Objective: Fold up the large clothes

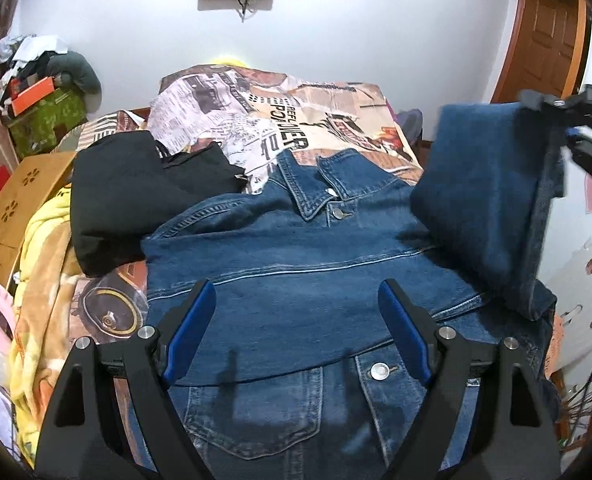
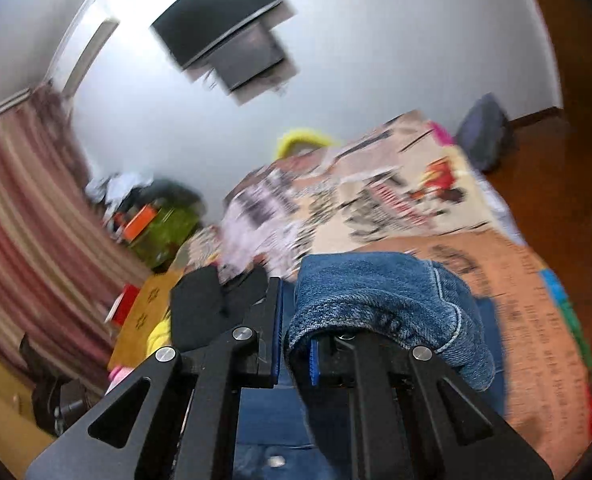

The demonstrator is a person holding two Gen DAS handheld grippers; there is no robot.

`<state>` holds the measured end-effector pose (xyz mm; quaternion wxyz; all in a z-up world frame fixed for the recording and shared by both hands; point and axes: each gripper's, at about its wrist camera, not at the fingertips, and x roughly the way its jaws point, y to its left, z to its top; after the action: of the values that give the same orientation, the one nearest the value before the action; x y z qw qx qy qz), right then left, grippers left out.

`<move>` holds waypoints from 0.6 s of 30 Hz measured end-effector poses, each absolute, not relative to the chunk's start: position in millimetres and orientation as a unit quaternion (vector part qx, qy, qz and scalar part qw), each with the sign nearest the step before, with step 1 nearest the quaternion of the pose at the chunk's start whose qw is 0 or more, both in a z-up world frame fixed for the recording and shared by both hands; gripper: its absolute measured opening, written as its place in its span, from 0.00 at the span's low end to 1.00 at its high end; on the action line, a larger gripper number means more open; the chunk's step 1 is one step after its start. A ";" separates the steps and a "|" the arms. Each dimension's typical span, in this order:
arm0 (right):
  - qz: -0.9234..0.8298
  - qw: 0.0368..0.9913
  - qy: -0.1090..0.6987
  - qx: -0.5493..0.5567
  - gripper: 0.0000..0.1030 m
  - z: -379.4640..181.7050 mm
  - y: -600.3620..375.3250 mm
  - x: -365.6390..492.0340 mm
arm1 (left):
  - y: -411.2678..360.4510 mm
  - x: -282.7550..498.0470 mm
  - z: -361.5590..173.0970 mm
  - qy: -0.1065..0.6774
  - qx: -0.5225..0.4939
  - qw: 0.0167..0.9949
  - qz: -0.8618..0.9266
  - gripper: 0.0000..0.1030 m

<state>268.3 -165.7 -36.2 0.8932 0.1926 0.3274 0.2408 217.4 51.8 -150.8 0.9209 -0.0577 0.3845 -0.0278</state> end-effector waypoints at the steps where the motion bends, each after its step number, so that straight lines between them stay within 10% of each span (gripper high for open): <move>1: 0.251 0.888 0.336 0.188 0.09 -40.5 -153.8 270.9 | 57.1 215.1 -150.7 0.383 -0.062 0.921 -0.026 0.80; 18: 0.293 0.797 0.527 0.044 0.09 -161.9 -16.0 276.9 | 113.8 197.8 -161.2 0.385 -0.099 0.918 0.015 0.80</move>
<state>276.9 -16.0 -161.9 0.7966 0.0443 0.5267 0.2932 197.8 113.8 -161.2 0.9176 -0.0990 0.3847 0.0152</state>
